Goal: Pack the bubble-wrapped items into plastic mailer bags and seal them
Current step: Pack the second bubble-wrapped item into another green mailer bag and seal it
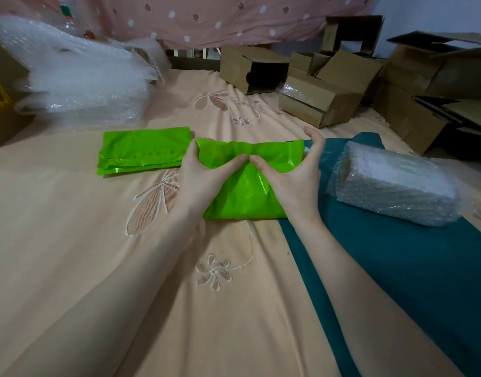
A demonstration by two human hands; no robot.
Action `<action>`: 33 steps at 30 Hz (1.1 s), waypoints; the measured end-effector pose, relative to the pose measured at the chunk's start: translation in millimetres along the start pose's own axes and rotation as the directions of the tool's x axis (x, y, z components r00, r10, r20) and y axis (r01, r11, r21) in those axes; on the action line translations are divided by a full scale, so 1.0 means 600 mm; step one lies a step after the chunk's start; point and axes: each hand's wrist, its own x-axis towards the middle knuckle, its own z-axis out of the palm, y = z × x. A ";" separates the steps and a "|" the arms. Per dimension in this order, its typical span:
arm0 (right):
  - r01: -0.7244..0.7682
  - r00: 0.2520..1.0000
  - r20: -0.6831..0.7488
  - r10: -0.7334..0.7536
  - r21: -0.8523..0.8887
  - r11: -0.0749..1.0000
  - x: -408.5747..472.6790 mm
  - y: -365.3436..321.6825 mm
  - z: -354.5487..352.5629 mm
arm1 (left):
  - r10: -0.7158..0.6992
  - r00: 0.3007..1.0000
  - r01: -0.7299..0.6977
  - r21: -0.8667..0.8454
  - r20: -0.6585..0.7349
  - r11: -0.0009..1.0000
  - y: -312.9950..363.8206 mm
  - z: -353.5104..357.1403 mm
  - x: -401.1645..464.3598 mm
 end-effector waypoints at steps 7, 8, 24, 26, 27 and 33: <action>0.039 0.999 -0.014 -0.040 -0.023 0.999 -0.005 -0.002 0.004 | 0.031 0.999 -0.031 -0.012 0.013 0.999 0.000 -0.001 -0.004; 0.031 0.999 -0.015 -0.031 0.006 1.000 -0.003 -0.002 0.002 | 0.021 1.000 -0.020 -0.043 0.022 0.999 0.000 -0.002 -0.004; -0.065 0.998 0.015 0.064 0.205 0.977 0.013 0.009 -0.013 | 0.031 0.999 -0.029 -0.064 0.030 0.998 -0.004 -0.014 -0.003; -0.079 0.997 0.022 0.076 0.216 0.973 0.015 0.012 -0.014 | 0.034 0.999 -0.032 -0.067 0.030 0.997 -0.005 -0.016 -0.001; -0.077 0.997 0.019 0.075 0.208 0.975 0.016 0.014 -0.014 | 0.035 0.999 -0.032 -0.070 0.037 0.997 -0.005 -0.016 -0.003; -0.147 0.989 0.023 0.147 0.270 0.951 0.020 0.014 -0.020 | 0.030 0.998 -0.027 -0.051 0.059 0.998 -0.006 -0.016 -0.001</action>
